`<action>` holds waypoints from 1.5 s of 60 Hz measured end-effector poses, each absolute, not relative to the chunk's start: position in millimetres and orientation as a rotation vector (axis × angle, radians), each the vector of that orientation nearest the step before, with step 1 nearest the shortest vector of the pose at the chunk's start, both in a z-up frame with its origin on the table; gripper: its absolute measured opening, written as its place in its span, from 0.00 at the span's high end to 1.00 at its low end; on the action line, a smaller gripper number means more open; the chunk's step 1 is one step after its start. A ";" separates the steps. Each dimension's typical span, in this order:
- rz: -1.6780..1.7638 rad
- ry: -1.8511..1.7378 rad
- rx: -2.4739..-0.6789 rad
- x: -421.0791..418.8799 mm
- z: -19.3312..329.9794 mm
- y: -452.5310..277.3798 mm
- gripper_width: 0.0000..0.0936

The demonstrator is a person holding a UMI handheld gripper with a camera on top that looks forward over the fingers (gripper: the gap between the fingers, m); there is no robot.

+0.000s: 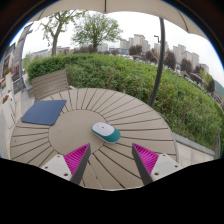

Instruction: Arrange mouse

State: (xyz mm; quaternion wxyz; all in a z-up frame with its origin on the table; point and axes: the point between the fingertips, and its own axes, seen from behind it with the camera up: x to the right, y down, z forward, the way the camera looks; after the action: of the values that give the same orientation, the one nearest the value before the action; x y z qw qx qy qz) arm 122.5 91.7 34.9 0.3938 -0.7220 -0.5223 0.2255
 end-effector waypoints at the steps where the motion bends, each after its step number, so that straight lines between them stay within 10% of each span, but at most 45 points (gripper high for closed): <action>1: 0.574 -1.324 -1.831 119.0 32.6 93.5 0.09; 45: 0.630 -1.301 -1.951 12.9 -14.8 165.6 0.10; 64: 0.598 -1.292 -2.012 13.5 -16.5 166.8 0.52; 90: 1.006 -1.470 -1.770 -138.2 122.7 -33.1 0.52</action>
State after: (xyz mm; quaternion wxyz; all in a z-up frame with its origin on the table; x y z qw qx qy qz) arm -138.2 -33.1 122.7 0.3099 -0.6702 -0.5565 0.3808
